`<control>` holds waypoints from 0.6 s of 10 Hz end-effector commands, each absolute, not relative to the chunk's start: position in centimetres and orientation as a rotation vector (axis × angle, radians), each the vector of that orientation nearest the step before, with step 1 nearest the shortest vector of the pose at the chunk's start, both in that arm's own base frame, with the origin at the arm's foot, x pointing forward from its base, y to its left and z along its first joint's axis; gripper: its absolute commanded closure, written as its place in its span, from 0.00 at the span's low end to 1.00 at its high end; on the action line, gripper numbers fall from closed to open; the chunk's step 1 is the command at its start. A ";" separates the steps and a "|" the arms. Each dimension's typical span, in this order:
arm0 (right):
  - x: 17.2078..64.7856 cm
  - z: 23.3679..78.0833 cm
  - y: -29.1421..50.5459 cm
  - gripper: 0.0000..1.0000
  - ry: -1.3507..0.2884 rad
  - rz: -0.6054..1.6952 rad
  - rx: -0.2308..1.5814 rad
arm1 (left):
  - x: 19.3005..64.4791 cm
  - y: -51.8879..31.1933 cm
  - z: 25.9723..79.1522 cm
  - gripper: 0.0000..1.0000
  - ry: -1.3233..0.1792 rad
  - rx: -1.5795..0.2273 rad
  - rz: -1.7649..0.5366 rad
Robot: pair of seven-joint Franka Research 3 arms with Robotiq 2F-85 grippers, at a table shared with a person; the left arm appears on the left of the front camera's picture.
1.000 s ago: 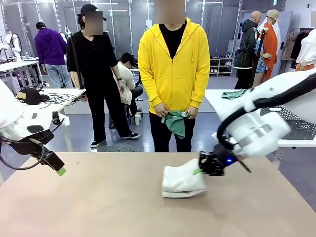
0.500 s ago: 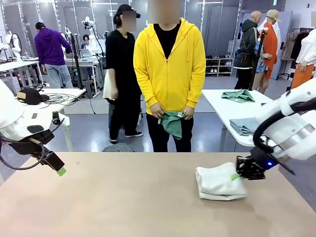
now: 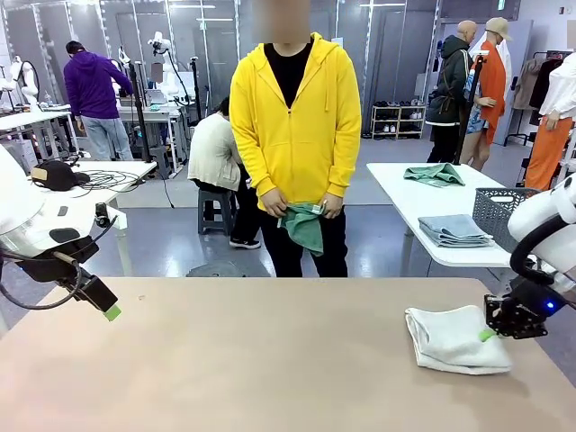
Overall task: Fold the towels and place them in the basket.
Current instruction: Place the folded Towel with hook on the right side of the table.
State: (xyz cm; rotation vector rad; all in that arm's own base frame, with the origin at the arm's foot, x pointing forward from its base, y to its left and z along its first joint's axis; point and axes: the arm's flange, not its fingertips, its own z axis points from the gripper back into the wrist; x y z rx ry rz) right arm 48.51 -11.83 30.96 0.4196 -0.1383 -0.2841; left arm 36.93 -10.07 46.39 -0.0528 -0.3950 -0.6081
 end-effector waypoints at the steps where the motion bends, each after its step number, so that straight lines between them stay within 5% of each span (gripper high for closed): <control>1: 49.4 31.8 -11.7 0.94 -0.112 -0.294 0.404 | 37.0 -10.2 46.4 0.00 -0.395 -0.039 -0.602; 2: 49.6 32.1 -11.9 0.94 -0.117 -0.287 0.393 | 37.0 -10.2 46.4 0.00 -0.395 -0.039 -0.602; 3: 49.6 32.4 -12.0 0.63 -0.124 -0.279 0.389 | 37.0 -10.2 46.4 0.00 -0.395 -0.039 -0.602; 4: 49.5 32.7 -12.2 0.58 -0.120 -0.272 0.370 | 37.0 -10.2 46.4 0.00 -0.395 -0.039 -0.602; 5: 49.4 33.1 -12.4 0.28 -0.134 -0.272 0.354 | 37.0 -10.2 46.4 0.00 -0.395 -0.039 -0.602; 6: 49.2 34.0 -12.6 0.23 -0.152 -0.264 0.333 | 37.0 -10.2 46.4 0.00 -0.395 -0.039 -0.602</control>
